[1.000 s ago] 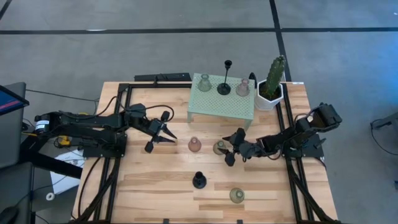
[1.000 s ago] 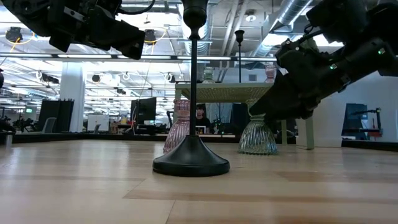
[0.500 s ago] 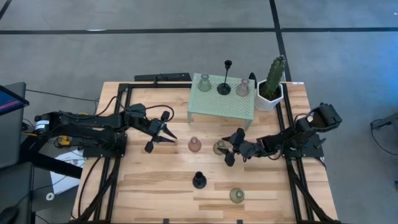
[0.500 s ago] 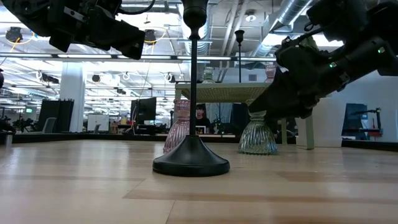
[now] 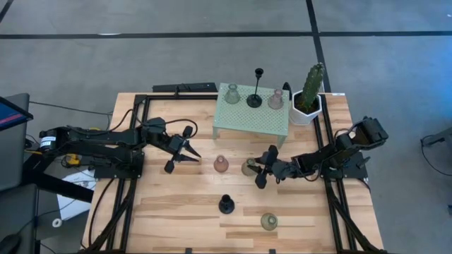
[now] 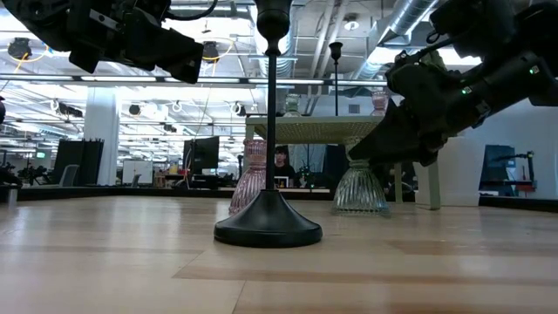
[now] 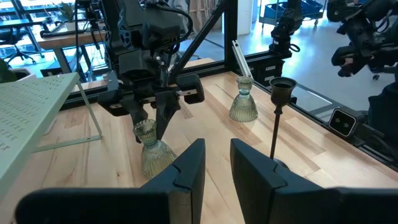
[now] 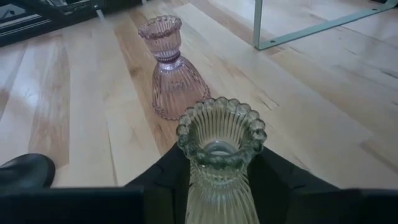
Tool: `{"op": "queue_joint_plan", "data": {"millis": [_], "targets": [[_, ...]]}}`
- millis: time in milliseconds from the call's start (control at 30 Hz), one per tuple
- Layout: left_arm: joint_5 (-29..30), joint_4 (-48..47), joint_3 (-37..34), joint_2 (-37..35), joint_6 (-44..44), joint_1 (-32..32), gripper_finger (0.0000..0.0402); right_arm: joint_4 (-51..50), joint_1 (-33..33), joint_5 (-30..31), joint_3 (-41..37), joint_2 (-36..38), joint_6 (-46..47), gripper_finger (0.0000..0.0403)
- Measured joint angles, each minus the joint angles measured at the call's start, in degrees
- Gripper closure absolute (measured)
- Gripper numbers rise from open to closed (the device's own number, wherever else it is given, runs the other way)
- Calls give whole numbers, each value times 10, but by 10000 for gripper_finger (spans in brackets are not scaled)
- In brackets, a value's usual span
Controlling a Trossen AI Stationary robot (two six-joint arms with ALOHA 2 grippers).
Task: Pick & Place candle stick holders
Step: Put the top green glass candle holder on the shelf aligned with the other green glass candle holder
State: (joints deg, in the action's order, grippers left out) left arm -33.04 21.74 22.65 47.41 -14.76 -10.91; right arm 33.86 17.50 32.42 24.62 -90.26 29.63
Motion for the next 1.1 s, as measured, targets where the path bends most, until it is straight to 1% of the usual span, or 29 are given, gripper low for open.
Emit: {"op": "queue_joint_plan", "data": {"millis": [233, 367, 800, 900, 1100], "targets": [[0, 0, 0, 0, 0, 0, 325, -3, 0, -4, 14, 0, -1, 277], [0, 0, 0, 0, 0, 0, 325, -5, 0, -10, 23, 0, -20, 286], [0, 0, 0, 0, 0, 0, 325, -11, 0, -25, 59, 2, -40, 286], [0, 0, 0, 0, 0, 0, 325, -40, -2, -25, 72, 17, -48, 286], [0, 1, 0, 0, 0, 0, 325, -110, -13, -25, 98, 75, -84, 286]]}}
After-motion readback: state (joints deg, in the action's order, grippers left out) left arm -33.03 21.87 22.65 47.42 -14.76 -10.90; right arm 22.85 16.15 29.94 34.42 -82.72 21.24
